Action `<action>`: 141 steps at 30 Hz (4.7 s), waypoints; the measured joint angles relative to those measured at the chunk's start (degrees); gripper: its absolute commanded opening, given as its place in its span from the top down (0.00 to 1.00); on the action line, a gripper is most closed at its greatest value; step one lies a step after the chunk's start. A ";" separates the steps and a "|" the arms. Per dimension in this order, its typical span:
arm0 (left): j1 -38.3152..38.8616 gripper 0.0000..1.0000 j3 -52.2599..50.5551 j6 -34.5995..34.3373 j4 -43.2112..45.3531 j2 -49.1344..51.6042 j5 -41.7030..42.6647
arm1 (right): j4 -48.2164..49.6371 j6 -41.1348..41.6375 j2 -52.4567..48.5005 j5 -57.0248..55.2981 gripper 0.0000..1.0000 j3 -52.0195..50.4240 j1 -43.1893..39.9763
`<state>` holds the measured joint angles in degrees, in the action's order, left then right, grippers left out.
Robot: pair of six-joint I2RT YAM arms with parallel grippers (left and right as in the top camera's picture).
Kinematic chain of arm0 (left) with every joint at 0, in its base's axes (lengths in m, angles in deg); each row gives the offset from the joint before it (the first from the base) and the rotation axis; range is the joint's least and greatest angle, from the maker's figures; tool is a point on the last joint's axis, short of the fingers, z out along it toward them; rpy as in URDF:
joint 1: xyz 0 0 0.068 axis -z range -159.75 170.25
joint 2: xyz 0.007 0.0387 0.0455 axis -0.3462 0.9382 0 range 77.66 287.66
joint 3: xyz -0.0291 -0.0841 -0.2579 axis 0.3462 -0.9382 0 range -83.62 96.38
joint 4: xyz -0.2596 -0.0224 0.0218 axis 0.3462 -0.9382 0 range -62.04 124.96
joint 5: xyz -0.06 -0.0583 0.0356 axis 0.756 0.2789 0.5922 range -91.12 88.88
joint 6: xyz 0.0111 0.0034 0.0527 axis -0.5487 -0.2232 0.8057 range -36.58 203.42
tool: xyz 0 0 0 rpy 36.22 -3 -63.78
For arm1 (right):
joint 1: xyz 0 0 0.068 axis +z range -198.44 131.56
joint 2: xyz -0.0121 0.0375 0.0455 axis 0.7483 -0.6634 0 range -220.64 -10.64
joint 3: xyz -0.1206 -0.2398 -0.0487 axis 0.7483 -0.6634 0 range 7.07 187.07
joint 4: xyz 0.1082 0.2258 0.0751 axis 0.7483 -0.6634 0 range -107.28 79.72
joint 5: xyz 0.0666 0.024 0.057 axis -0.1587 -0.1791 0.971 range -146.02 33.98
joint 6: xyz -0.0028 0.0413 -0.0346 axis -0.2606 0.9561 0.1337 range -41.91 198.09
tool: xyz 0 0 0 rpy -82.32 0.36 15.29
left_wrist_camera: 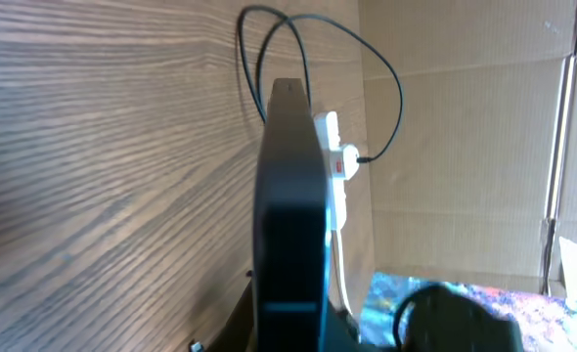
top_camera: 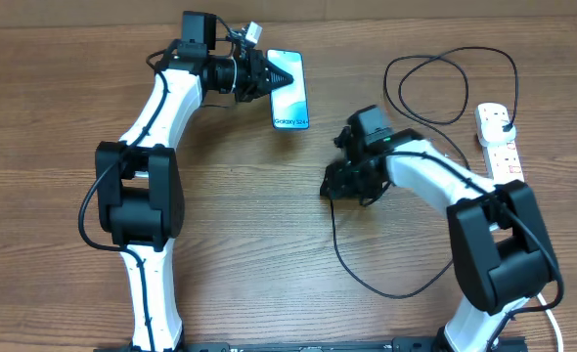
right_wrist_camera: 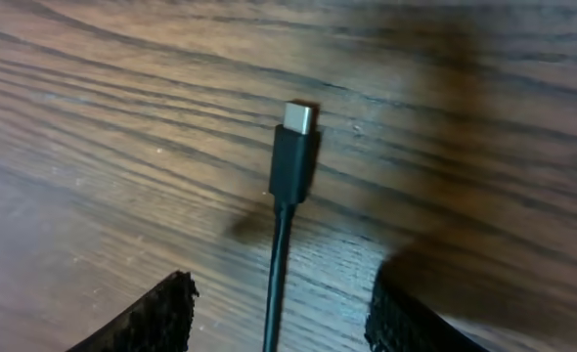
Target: Plug charger to phone and switch on socket
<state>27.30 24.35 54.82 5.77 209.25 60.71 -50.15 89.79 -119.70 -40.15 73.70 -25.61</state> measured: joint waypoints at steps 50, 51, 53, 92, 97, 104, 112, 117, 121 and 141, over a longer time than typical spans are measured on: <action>-0.79 0.96 0.00 0.00 -0.98 0.00 0.11 | 4.04 7.78 -1.03 -17.44 0.96 0.35 4.26; -0.79 0.96 0.00 0.00 -0.98 0.00 0.11 | 4.02 7.82 -1.03 -17.40 0.96 0.35 4.26; -0.79 0.96 0.00 0.00 -1.01 0.00 0.11 | 4.00 7.91 -1.03 -17.33 0.96 0.33 4.26; 4.63 0.96 -0.57 -55.01 72.11 -0.04 25.38 | 21.86 6.34 12.31 55.30 0.96 1.51 -12.72; 4.24 0.96 -0.57 -57.51 72.13 -0.04 26.91 | 23.08 6.82 12.31 55.34 0.96 1.51 -12.98; 4.22 0.96 -0.57 -58.31 72.08 -0.04 27.19 | 23.45 7.89 12.31 55.63 0.96 1.51 -12.98; 2.54 0.96 -0.57 -57.81 72.11 -0.04 27.12 | 14.21 8.00 12.28 44.48 0.78 1.55 -12.59; -2.05 0.96 -0.57 -57.57 70.51 -0.04 26.53 | 9.77 9.07 12.28 31.87 0.43 1.84 -9.88; -6.05 0.96 -0.57 -57.13 69.29 -0.04 25.86 | 2.14 9.42 11.96 20.20 0.38 6.14 -6.86; -8.66 0.96 -0.57 -56.78 69.20 -0.04 25.83 | 3.26 9.05 -8.81 -7.54 0.55 22.32 1.38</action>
<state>18.65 23.78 -1.96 74.97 209.20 86.54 -46.90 98.84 -128.50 -47.69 96.02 -24.24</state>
